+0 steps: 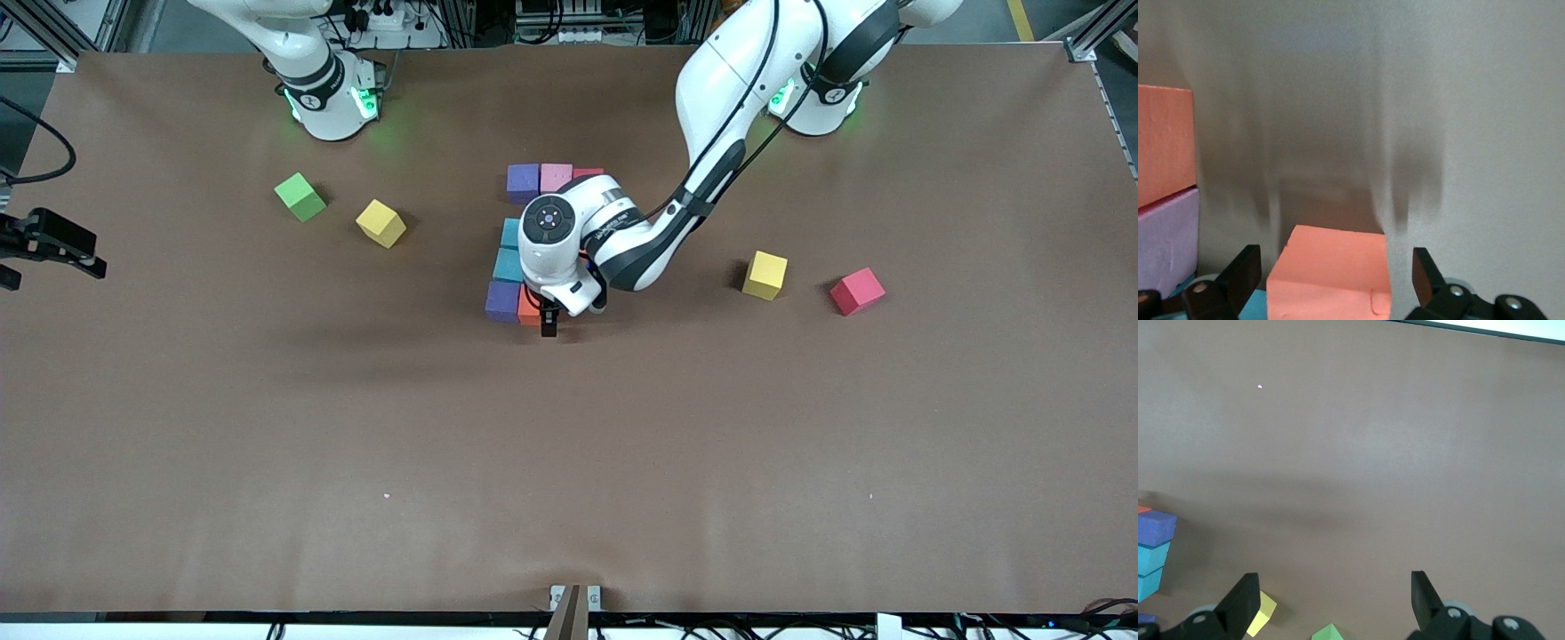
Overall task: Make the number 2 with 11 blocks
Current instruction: 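Lower the orange cube beside the purple cube with the left gripper, then release the orange cube and move the left gripper to the pink cube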
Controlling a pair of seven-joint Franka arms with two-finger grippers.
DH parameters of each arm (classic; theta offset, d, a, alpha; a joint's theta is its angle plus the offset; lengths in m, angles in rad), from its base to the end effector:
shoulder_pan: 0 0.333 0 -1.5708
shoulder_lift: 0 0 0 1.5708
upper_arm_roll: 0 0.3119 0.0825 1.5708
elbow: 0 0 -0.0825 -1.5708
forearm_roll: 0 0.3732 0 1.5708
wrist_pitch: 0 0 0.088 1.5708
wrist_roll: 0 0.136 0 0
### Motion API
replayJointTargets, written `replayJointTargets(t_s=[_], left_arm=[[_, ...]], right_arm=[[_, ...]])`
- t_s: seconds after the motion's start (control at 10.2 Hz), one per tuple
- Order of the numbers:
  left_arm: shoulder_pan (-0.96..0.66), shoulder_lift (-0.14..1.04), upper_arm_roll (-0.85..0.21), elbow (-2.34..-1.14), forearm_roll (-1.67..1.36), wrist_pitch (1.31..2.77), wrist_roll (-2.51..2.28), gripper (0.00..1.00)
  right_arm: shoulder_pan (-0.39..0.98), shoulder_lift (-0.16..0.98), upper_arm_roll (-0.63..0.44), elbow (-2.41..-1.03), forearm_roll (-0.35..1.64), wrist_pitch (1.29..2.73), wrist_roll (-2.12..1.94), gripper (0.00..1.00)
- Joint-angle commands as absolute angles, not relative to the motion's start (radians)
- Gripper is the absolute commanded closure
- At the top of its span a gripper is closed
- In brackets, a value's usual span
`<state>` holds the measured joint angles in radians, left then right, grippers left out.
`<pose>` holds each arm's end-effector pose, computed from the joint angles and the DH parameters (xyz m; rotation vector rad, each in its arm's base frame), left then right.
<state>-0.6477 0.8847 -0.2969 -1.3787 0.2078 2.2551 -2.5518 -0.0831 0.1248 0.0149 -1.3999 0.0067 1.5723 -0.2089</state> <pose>0.4645 -0.5569 0.1738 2.1905 2.2215 -0.1078 0.5827 -0.0395 0.6002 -3.1310 -0.2206 -0.0759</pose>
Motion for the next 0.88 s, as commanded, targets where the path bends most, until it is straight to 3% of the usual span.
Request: replayJointTargets(t_s=[0.0, 0.39, 0.78], left_arm=[[-0.647, 0.821, -0.290, -1.381, 0.204, 2.185, -2.533, 0.00], [-0.543, 0.705, -0.291, -1.434, 0.206, 2.093, -2.420, 0.00], [-0.343, 0.511, -0.299, -1.719, 0.204, 2.092, -2.145, 0.00]], right_arm=[[-0.077, 0.123, 0.020, -1.394, 0.015, 1.597, -0.198, 0.00], [-0.078, 0.121, 0.018, -1.394, 0.014, 1.601, -0.198, 0.00], [-0.092, 0.114, 0.011, -1.394, 0.014, 1.591, -0.202, 0.00]])
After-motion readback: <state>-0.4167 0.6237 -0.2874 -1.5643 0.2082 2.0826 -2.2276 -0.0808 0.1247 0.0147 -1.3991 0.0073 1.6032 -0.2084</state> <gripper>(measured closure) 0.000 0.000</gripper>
